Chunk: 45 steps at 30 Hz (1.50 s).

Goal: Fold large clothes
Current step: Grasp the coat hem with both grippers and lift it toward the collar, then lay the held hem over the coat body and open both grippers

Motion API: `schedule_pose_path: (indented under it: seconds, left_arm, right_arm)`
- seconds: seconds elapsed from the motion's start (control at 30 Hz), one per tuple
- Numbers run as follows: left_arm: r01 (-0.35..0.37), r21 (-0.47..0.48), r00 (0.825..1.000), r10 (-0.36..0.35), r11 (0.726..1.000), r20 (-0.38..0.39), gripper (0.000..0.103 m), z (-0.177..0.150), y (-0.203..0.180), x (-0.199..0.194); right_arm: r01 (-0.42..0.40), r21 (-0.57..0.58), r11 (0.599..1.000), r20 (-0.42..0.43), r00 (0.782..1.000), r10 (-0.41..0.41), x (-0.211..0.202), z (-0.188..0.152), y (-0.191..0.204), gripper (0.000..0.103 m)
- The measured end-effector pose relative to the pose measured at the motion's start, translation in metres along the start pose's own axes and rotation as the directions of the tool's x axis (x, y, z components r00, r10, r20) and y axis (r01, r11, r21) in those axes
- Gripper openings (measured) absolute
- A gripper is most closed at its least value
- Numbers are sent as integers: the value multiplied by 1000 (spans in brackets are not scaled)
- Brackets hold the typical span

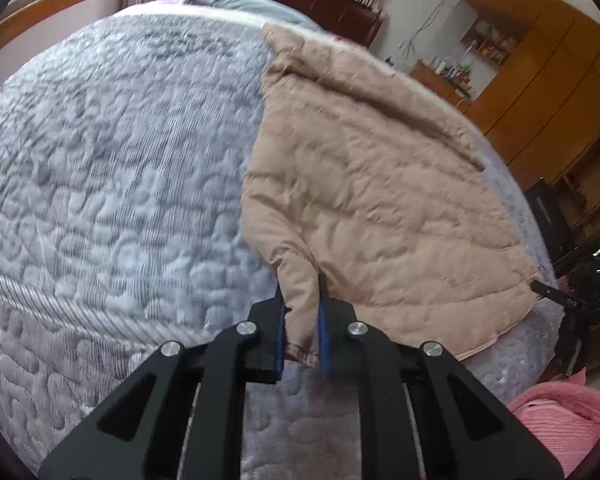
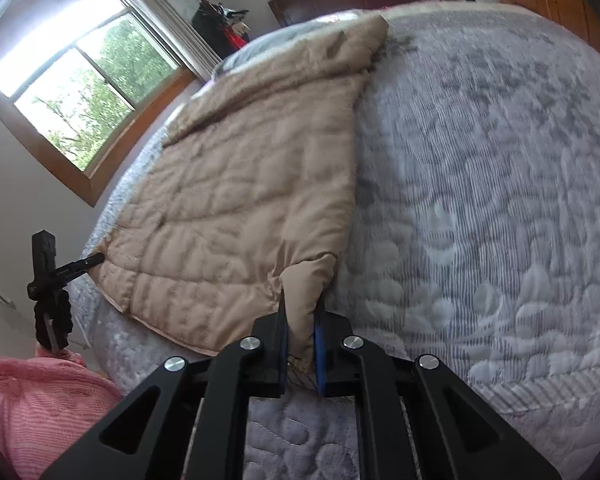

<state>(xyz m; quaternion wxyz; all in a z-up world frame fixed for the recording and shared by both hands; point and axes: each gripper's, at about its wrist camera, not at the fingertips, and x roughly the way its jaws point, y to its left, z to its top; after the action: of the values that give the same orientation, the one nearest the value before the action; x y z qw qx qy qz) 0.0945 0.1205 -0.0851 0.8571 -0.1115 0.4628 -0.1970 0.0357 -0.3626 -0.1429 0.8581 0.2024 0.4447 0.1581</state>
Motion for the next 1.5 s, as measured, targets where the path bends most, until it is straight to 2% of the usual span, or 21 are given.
schedule_pose_path:
  seconds: [0.1,0.33,0.43,0.63,0.8,0.97,1.13,1.33,1.5]
  left_arm:
    - [39,32,997,-41,999,60,11,18,-12,-17]
    - [30,85,988,-42,996,147,11,70,-30,-26]
    - [25,108,984,-44,994,172,11,109,-37,-19]
    - [-47,149,971,11,988,237,11,181,-52,6]
    - [-68,111,963,36,991,268,11,236,-55,33]
    - [-81,38,965,69,996,253,11,287,-43,74]
    - [-113,-13,972,113,993,205,11,323,-28,125]
    - [-156,-40,978,160,987,133,11,347,-12,180]
    - [-156,-81,984,162,984,70,11,356,2,215]
  right_arm:
    - [-11,-40,999,44,999,12,-16,18,11,10]
    - [6,-105,994,99,995,5,-31,71,24,10]
    - [-8,-108,994,111,994,20,-34,102,22,10]
    - [-3,-91,996,122,992,14,-23,177,18,10]
    - [-4,-37,999,114,993,8,-6,235,6,10]
    - [-1,37,999,100,995,-3,21,294,-16,10]
    - [14,99,995,54,998,-19,59,332,-39,10]
    - [65,156,986,-18,998,-63,110,363,-64,10]
    - [72,201,977,-56,996,-62,139,374,-83,10]
